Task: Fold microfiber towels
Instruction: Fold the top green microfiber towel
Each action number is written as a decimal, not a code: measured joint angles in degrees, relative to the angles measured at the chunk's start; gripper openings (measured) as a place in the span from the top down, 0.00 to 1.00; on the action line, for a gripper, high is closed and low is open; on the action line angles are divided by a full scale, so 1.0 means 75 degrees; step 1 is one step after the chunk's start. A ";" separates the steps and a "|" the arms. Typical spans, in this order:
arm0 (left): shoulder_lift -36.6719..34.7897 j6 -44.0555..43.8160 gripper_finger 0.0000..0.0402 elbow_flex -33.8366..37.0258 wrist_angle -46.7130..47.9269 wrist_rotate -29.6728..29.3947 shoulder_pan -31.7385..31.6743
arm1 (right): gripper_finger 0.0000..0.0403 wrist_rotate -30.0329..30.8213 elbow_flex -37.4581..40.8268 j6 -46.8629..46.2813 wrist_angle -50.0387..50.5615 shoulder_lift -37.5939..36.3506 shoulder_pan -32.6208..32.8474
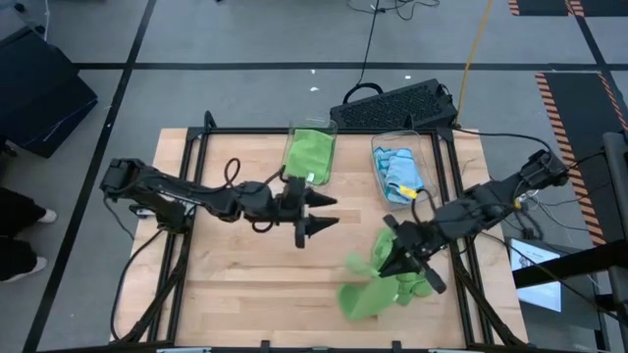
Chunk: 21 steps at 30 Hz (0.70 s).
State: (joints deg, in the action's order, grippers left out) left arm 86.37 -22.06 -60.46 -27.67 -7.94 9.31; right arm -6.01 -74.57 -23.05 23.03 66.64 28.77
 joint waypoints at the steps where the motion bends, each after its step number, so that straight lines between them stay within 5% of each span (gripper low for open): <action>1: 0.0184 0.0249 0.30 -0.0348 -0.0062 0.0100 0.0005 | 0.99 -0.0220 0.0001 0.0022 0.0021 0.0068 -0.0049; 11: 0.1564 0.1203 0.19 -0.2743 0.2599 0.1795 0.0284 | 0.99 -0.0626 -0.0002 0.0101 0.0055 0.0138 -0.0189; 21: 0.3038 -0.0034 0.26 -0.2780 0.1342 0.2755 0.0622 | 0.99 -0.0595 -0.0005 0.0381 0.0402 0.0104 -0.0192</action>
State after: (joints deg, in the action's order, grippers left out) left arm 109.15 -22.31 -81.31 -17.61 12.73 13.97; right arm -10.47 -74.61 -20.18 26.04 67.42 27.33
